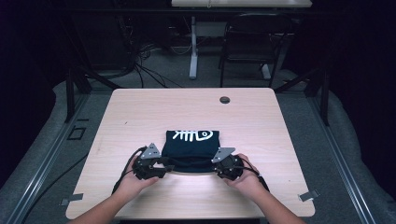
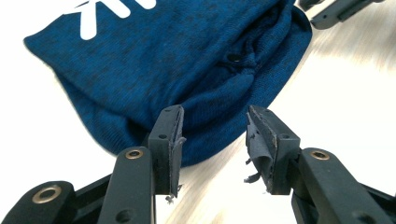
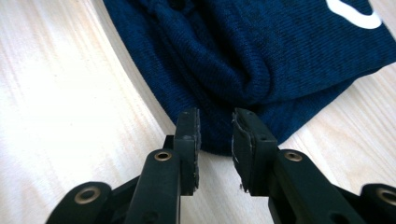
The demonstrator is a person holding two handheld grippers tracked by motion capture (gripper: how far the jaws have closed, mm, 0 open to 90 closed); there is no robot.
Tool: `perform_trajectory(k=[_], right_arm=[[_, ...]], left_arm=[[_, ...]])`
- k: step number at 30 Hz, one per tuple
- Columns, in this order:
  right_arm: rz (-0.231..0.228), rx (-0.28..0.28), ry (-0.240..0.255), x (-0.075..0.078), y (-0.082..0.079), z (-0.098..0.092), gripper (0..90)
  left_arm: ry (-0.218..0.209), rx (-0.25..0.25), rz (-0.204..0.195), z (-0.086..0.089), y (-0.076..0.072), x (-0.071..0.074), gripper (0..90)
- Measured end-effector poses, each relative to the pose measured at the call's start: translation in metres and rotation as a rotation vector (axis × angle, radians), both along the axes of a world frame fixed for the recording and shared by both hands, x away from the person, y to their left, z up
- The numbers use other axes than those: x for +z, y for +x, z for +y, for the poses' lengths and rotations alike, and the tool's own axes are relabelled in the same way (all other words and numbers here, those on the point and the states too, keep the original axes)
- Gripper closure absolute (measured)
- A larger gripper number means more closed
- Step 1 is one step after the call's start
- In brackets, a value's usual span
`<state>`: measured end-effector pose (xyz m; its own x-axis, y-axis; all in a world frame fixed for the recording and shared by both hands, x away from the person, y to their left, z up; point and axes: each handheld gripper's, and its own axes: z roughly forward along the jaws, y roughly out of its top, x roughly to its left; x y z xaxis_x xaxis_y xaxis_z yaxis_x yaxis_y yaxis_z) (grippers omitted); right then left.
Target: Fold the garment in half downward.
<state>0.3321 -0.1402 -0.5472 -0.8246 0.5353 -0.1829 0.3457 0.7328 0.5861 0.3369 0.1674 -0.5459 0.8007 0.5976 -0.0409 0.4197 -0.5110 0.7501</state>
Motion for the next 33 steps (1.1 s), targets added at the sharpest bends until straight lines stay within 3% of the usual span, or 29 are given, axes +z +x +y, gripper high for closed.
perform_trajectory(k=[4,13,21,26,29,33], right_arm=[[-0.003,-0.016,0.018,0.006,-0.006,-0.005,68.9],[0.010,-0.062,0.066,0.013,-0.017,-0.018,64.4],[0.015,-0.111,0.153,0.007,-0.036,-0.030,58.5],[0.003,-0.140,0.178,0.002,-0.044,-0.036,55.5],[0.001,-0.151,0.207,-0.001,-0.047,-0.040,54.9],[-0.003,-0.162,0.211,-0.005,-0.048,-0.040,54.8]], left_arm=[[-0.010,0.027,-0.025,0.010,-0.004,0.003,56.2],[-0.053,0.072,-0.031,0.026,-0.019,0.000,53.9],[-0.016,0.067,-0.004,0.036,-0.028,-0.013,52.1],[-0.002,0.069,0.022,0.042,-0.027,-0.018,51.4],[0.007,0.087,0.018,0.045,-0.027,-0.021,51.5],[-0.006,0.089,0.015,0.047,-0.026,-0.021,51.5]])
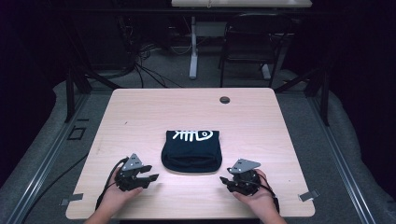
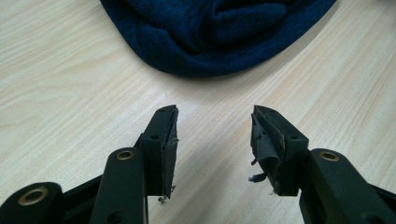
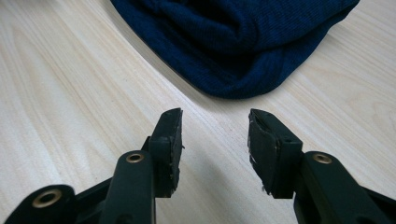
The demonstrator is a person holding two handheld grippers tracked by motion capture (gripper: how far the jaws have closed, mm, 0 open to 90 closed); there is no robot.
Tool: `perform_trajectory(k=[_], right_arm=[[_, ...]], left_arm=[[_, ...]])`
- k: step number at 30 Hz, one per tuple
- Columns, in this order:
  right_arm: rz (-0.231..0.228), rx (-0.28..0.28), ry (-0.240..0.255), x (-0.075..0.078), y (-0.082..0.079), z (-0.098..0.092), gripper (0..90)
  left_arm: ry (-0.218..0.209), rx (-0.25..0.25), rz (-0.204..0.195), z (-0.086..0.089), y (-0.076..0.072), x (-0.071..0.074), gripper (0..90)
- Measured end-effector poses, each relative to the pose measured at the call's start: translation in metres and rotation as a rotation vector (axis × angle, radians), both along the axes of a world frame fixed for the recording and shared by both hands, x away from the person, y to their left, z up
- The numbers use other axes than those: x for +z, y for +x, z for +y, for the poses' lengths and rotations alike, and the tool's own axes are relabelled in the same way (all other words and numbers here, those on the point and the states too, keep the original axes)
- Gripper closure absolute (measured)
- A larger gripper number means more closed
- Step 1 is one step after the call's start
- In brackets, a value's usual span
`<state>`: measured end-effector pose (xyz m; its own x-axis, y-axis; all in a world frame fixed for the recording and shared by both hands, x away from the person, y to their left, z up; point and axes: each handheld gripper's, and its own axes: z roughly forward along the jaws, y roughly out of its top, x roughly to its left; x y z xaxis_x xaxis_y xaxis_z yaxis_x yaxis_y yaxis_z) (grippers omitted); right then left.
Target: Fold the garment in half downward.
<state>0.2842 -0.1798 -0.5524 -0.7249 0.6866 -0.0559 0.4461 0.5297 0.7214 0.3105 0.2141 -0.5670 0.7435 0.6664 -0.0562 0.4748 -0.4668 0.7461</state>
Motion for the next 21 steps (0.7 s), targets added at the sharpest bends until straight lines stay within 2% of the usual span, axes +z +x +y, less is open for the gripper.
perform_trajectory(k=[6,9,13,17,21], right_arm=[[-0.026,-0.013,0.004,-0.004,-0.001,0.004,54.6],[-0.041,-0.001,-0.022,-0.006,-0.003,0.007,54.2],[-0.036,-0.004,-0.026,-0.008,-0.003,0.009,53.7],[-0.030,0.001,-0.031,-0.010,-0.002,0.008,53.7],[-0.033,0.000,-0.035,-0.011,-0.001,0.008,53.4]], left_arm=[[-0.008,0.009,0.001,0.002,-0.001,-0.002,51.4],[0.007,0.003,-0.003,0.001,-0.001,-0.003,51.4],[0.006,0.002,-0.004,-0.001,-0.002,-0.003,51.3],[0.033,-0.015,-0.006,-0.005,-0.002,-0.006,50.7],[0.029,-0.014,-0.004,-0.007,-0.002,-0.006,49.7]])
